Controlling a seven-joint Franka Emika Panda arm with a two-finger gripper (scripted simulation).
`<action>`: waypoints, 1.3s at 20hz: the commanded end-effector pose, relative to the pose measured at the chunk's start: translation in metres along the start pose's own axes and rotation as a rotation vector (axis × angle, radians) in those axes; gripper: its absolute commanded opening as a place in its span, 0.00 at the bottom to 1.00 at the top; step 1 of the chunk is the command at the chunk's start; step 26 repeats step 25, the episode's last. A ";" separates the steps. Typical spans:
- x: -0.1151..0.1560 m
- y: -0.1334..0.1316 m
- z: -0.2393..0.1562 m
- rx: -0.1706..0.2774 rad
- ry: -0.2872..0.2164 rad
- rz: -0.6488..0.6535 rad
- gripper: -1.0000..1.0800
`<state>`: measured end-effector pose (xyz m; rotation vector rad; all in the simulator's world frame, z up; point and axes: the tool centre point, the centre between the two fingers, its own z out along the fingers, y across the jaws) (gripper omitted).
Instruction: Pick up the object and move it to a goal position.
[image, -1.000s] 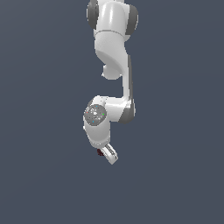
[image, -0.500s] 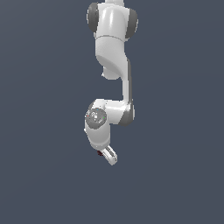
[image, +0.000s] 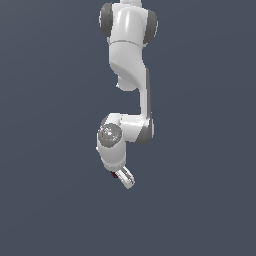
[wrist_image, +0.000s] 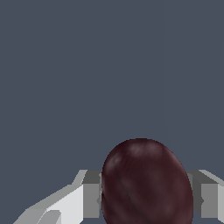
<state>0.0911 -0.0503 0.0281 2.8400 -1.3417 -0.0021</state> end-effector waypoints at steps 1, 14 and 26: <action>-0.003 -0.002 -0.002 0.001 0.000 0.000 0.00; -0.075 -0.060 -0.061 0.001 0.001 0.000 0.00; -0.095 -0.079 -0.078 0.001 0.001 0.000 0.00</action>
